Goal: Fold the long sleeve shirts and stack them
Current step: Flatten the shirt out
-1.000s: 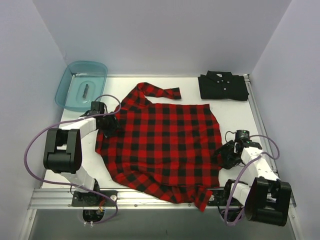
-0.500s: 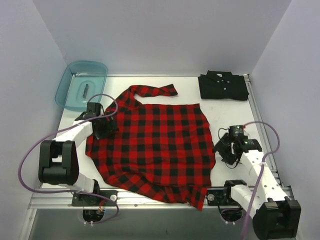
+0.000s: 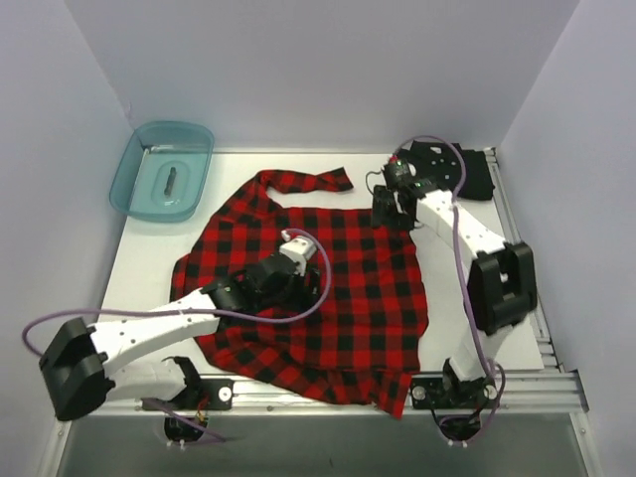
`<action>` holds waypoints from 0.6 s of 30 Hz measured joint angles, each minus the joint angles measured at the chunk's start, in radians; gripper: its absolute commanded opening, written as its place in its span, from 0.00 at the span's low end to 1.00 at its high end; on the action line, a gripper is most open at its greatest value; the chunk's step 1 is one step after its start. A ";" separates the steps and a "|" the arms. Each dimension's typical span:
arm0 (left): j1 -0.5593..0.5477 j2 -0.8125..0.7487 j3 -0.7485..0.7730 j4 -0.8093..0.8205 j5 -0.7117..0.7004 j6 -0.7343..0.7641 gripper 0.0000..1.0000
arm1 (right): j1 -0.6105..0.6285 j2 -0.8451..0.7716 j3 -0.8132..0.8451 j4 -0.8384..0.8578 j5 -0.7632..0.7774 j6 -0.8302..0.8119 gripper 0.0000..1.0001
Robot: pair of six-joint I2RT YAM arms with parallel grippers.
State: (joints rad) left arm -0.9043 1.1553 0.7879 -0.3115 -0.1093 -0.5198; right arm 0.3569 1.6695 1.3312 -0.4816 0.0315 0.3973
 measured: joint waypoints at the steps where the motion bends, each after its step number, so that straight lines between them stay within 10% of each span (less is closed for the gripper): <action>1: -0.049 0.016 -0.010 0.030 -0.016 0.006 0.79 | 0.000 0.056 0.039 0.013 -0.005 -0.014 0.50; 18: -0.312 0.587 0.125 0.364 0.032 0.093 0.75 | -0.010 0.589 0.465 -0.039 -0.116 -0.081 0.54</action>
State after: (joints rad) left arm -1.2160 1.7424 0.9127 0.0521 -0.0776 -0.4263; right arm 0.3466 2.2585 1.7958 -0.5209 -0.0849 0.3161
